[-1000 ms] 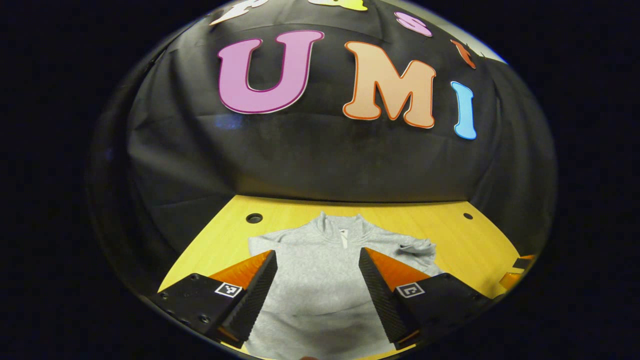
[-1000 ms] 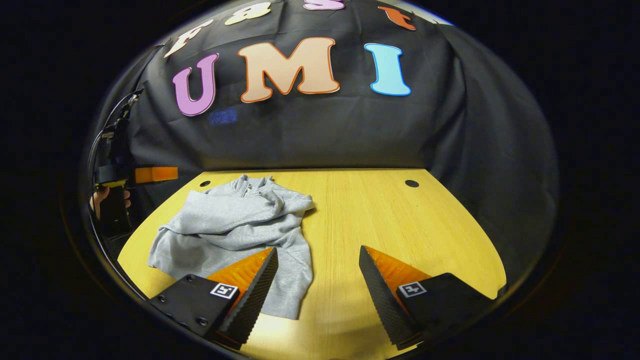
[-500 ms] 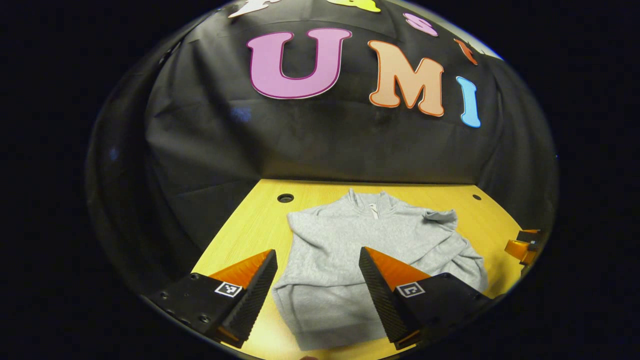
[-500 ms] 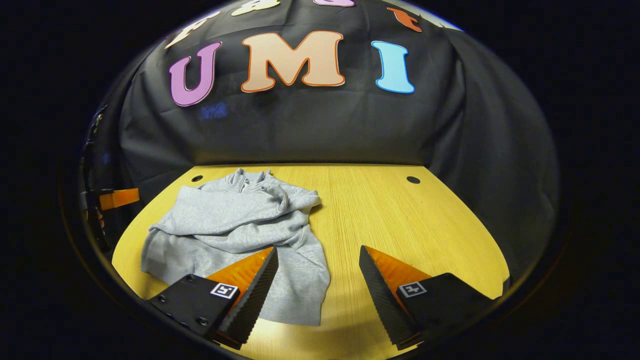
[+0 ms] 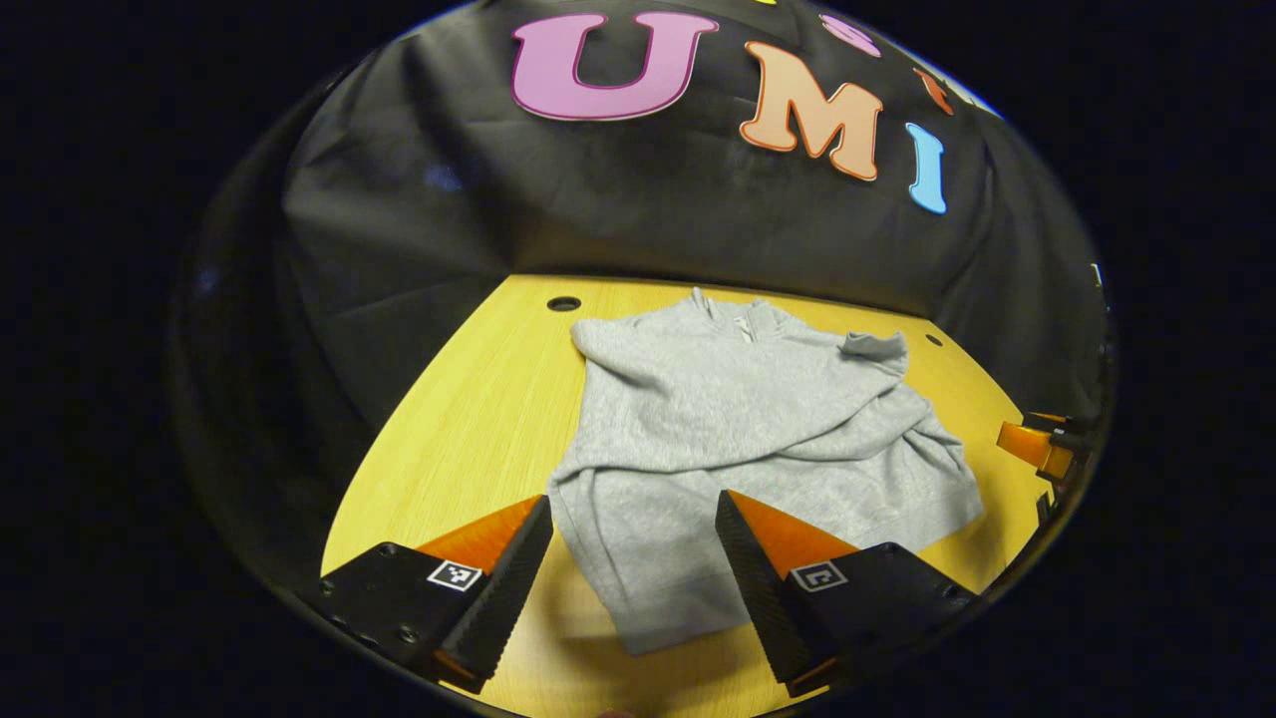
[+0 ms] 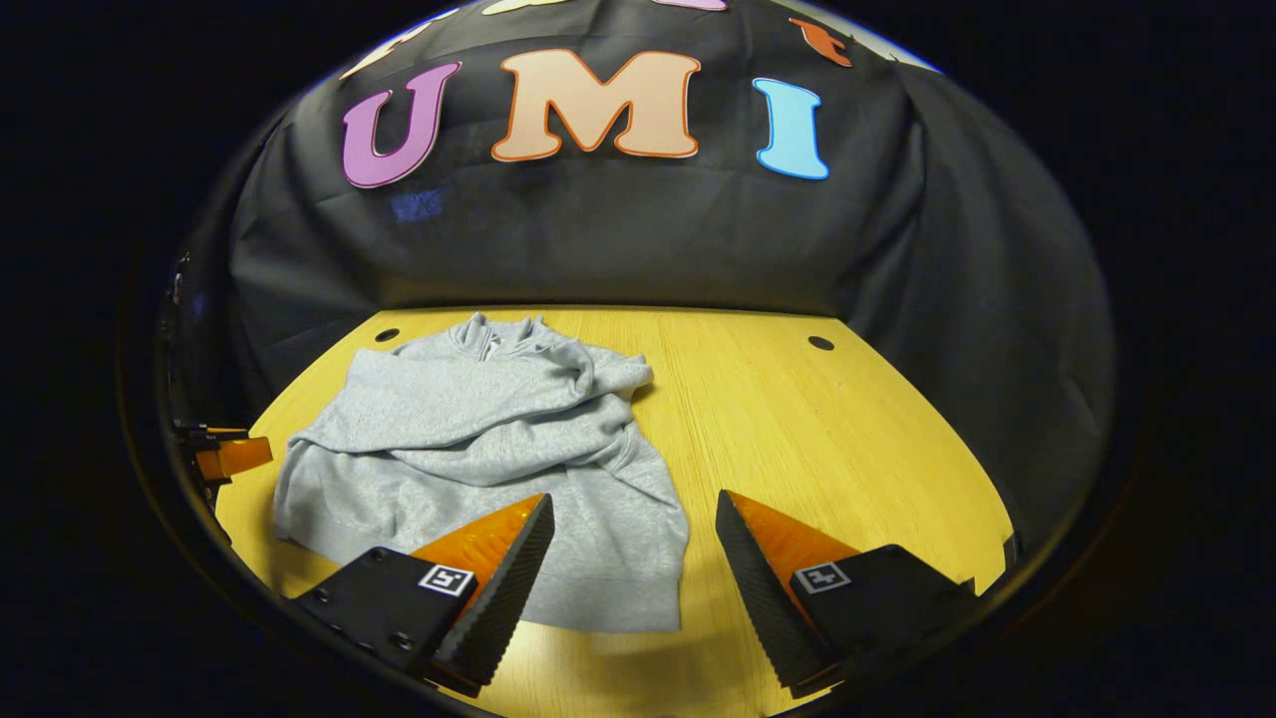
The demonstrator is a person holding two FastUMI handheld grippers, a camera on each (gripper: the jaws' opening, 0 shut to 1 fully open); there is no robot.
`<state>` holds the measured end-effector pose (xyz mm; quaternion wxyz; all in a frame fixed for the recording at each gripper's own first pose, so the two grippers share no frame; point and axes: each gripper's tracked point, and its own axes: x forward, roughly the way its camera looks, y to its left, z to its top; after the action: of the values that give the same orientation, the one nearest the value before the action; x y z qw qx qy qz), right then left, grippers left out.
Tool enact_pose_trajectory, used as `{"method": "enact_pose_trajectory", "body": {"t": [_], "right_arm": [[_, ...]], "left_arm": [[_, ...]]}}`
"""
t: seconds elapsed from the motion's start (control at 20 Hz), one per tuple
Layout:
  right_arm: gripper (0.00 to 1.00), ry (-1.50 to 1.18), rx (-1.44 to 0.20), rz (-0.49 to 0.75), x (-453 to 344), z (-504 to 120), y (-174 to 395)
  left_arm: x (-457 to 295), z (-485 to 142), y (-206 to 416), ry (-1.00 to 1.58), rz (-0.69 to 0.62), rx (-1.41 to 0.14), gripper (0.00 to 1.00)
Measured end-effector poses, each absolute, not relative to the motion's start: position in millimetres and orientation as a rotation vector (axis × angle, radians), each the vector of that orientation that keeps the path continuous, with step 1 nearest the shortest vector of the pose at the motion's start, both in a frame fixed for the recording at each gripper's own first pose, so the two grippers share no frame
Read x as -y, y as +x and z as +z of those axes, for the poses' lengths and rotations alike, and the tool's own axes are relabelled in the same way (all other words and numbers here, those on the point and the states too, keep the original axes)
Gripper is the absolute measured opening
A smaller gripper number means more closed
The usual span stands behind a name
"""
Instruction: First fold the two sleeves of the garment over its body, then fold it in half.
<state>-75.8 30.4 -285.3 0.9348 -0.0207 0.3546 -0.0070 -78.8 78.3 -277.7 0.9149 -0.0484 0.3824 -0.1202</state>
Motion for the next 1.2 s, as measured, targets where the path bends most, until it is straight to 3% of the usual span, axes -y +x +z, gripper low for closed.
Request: {"method": "enact_pose_trajectory", "body": {"t": [0.55, 1.0, 1.2], "right_arm": [[1.0, -0.038, -0.853, 0.008, -25, -334, -103], [1.0, -0.048, -0.976, 0.02, -30, -374, -131], [0.96, -0.002, -0.993, 0.023, -34, -377, -136]], "left_arm": [[-71, -329, -109, -0.126, -0.2, -0.943, 0.96], [-70, -336, -111, -0.065, -0.19, -0.936, 0.95], [-66, -335, -113, -0.07, -0.16, -0.907, 0.9]]}}
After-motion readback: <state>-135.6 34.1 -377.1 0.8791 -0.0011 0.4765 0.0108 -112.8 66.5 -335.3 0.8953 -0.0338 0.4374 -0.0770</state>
